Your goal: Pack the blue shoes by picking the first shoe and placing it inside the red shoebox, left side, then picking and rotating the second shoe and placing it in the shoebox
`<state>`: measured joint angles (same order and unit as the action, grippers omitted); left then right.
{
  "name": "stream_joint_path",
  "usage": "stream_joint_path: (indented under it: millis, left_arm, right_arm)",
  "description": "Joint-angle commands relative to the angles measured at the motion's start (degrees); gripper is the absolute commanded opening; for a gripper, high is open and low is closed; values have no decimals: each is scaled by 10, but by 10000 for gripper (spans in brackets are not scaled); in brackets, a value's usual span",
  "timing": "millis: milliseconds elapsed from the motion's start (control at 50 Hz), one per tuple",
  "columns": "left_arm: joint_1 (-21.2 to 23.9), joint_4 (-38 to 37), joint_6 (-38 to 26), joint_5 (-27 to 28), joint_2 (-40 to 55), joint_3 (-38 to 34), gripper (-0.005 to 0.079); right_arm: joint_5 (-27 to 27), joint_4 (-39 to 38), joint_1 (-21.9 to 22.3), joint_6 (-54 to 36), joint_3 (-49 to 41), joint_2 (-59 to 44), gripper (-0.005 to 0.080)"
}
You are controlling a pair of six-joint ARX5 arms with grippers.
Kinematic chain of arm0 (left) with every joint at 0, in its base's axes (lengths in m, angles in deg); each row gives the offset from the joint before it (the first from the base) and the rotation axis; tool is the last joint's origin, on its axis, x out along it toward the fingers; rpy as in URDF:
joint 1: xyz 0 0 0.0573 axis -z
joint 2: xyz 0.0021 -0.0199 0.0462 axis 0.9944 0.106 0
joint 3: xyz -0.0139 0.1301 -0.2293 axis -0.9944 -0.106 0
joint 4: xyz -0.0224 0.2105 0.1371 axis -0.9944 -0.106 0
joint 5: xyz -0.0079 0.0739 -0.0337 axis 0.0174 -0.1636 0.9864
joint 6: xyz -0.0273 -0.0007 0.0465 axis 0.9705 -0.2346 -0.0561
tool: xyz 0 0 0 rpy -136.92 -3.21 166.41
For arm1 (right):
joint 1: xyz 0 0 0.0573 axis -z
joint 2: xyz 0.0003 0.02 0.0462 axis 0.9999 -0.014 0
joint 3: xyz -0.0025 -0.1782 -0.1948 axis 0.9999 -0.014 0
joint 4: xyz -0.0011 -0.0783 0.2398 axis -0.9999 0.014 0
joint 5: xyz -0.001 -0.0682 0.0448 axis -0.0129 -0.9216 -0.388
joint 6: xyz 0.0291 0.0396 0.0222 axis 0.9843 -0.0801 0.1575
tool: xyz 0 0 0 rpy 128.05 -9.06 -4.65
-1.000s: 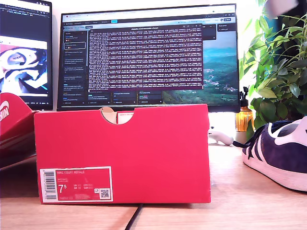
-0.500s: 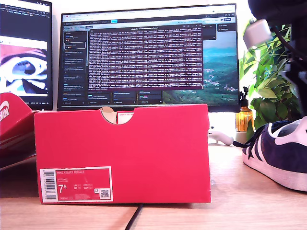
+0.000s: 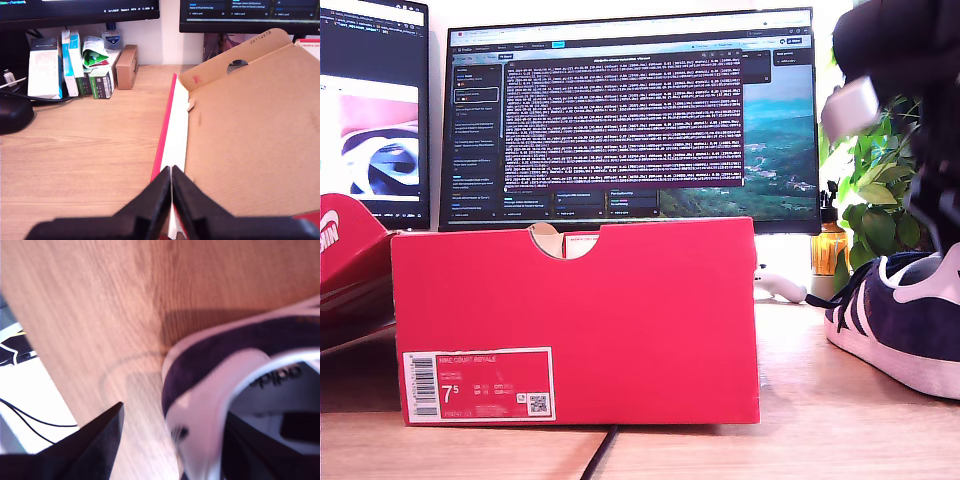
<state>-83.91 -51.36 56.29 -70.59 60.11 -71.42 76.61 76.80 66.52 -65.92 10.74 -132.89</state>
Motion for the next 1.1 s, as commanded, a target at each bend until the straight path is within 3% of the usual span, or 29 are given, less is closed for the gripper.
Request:
stream_joint_path:
  millis: [0, 100, 300, 860, 1080]
  left_arm:
    - [1, 3, 2, 1, -5, -21, -11]
    - [1, 3, 2, 1, -5, -21, -11]
    - [1, 3, 2, 1, -5, -21, -11]
    - [1, 3, 2, 1, -5, -21, -11]
    - [1, 3, 2, 1, -5, -21, -11]
  right_arm:
    - [3, -4, 7, -2, -13, -6, 448]
    - [7, -7, 16, -3, -13, -16, 327]
    - [17, -9, 33, -3, -13, -20, -18]
    - [3, 19, -13, 68, 45, 25, -11]
    - [65, 81, -25, 145, 109, 31, -11]
